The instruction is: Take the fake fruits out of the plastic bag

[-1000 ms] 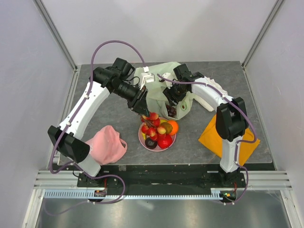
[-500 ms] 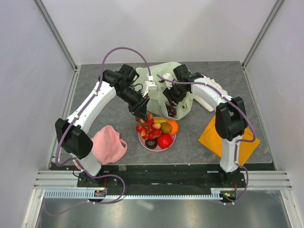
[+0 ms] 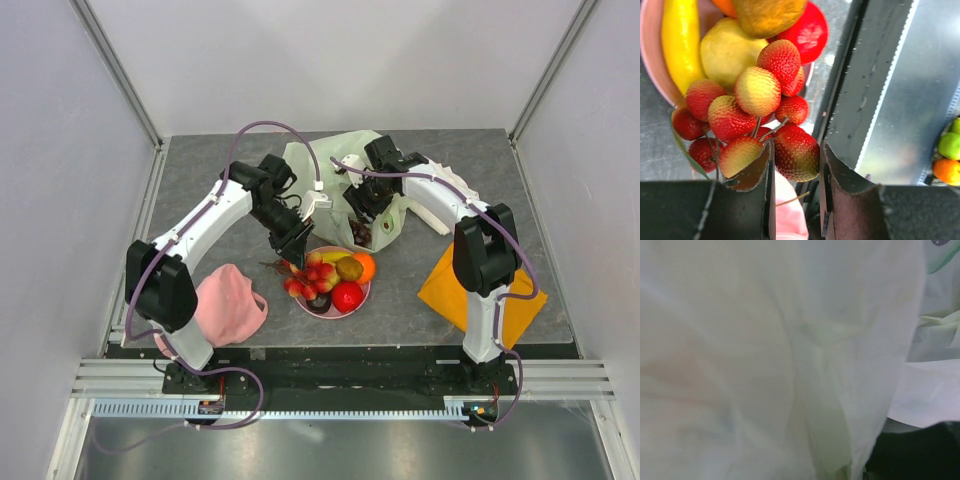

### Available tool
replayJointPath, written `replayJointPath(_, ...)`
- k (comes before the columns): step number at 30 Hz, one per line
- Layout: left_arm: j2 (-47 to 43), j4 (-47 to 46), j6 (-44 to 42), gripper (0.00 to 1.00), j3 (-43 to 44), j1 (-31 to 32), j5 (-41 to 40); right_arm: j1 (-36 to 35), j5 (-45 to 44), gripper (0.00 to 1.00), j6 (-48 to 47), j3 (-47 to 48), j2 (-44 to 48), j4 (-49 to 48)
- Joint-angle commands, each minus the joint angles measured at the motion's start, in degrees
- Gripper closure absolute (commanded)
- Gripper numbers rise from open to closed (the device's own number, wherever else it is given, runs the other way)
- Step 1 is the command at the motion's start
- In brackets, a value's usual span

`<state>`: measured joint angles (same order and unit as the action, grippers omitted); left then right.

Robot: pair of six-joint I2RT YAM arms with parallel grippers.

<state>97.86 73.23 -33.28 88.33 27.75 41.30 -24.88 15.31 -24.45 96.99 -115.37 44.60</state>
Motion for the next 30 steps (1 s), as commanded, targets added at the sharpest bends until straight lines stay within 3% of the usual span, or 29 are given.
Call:
replayJointPath(1, -0.92, -5.03, 1.11, 0.79, -1.32, 0.11, -1.74, 0.10, -0.11, 0.40, -0.43, 1.36, -0.82, -0.57)
replayJointPath(4, -1.01, -7.22, 1.63, 0.78, -2.99, 0.11, -3.76, 0.10, -0.28, 0.40, -0.51, 1.19, -0.82, -0.65)
replayJointPath(9, -0.83, -10.74, 3.48, 0.69, -4.84, 0.11, -7.45, 0.10, 0.16, 0.40, -0.25, 1.45, -1.43, -0.57)
replayJointPath(15, -0.39, -12.24, 4.54, 0.63, -4.84, 0.11, -7.46, 0.10, 0.16, 0.40, -0.25, 2.06, -2.05, -0.65)
replayJointPath(18, 0.13, -12.94, 5.15, 0.71, -4.93, 0.11, -7.02, 0.10, 0.25, 0.40, -0.16, 1.97, -2.22, -0.65)
replayJointPath(19, 0.22, -13.03, 5.24, 0.85, -4.67, 0.11, -6.85, 0.19, 0.25, 0.40, -0.16, 1.97, -2.23, -0.65)
replayJointPath(21, 0.05, -13.46, 5.42, 0.97, -4.58, 0.11, -6.32, 0.19, 0.33, 0.40, -0.16, 2.15, -2.31, -0.57)
replayJointPath(25, -3.89, -14.34, 4.98, 0.98, -4.22, 0.20, -5.88, 0.10, -0.10, 0.40, -0.34, 2.24, -2.14, -0.74)
replayJointPath(30, -9.96, -12.15, -1.60, 0.98, -3.79, 0.11, -5.27, 0.19, -0.54, 0.40, -0.34, 2.15, -1.61, -0.48)
